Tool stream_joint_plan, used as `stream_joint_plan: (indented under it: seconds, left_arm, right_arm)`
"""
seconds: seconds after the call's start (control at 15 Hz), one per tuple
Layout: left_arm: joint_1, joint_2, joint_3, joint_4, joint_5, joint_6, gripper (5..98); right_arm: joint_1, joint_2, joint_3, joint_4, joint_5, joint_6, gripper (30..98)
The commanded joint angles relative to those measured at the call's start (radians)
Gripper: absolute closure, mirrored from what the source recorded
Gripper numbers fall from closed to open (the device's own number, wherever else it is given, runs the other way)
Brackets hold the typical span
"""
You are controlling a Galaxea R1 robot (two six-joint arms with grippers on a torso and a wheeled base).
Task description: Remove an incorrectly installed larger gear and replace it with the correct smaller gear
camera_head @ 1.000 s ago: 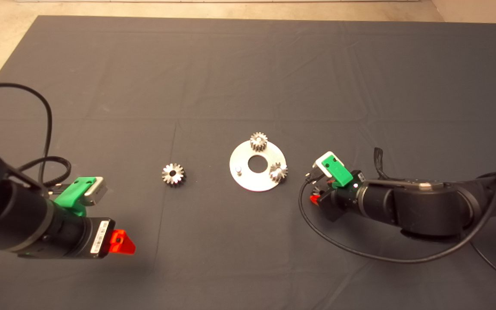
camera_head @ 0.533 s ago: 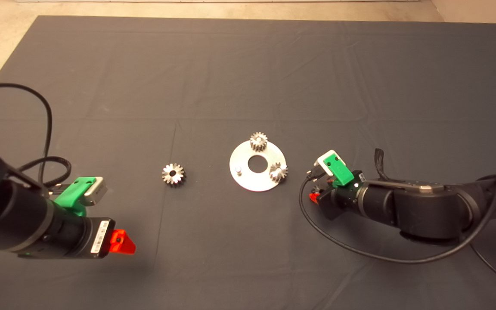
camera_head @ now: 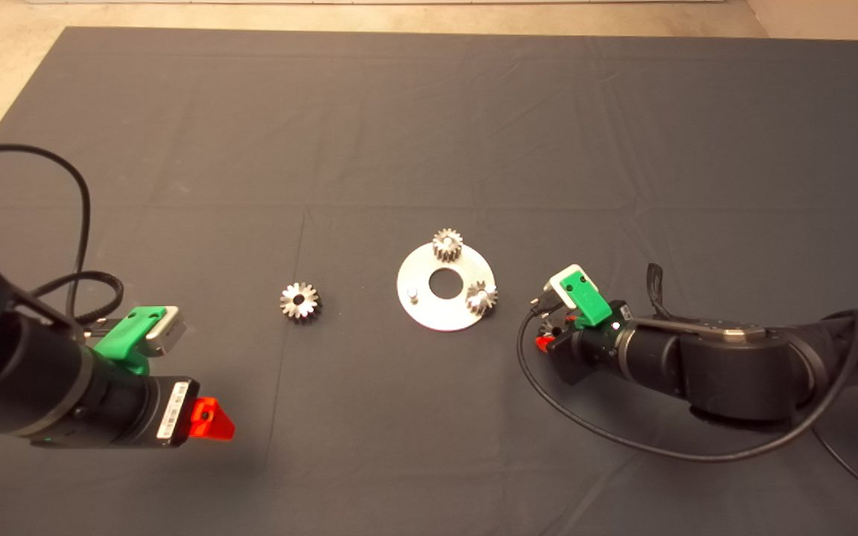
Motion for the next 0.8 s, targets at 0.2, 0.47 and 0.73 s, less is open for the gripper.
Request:
stream_joint_plan:
  seconds: [0.2,0.47,0.73]
  left_arm:
    - [-0.008,-0.006,0.014,-0.015,0.002,-0.007,6.1]
    - [-0.008,-0.006,0.016,-0.015,0.002,-0.007,6.1]
    - [-0.008,-0.006,0.016,-0.015,0.002,-0.007,6.1]
  right_arm:
    - [-0.002,-0.015,0.008,-0.028,-0.001,0.029,85.1]
    - [-0.008,-0.015,0.007,-0.028,-0.001,0.057,85.7]
    - [-0.016,-0.015,0.007,-0.028,-0.001,0.058,86.4]
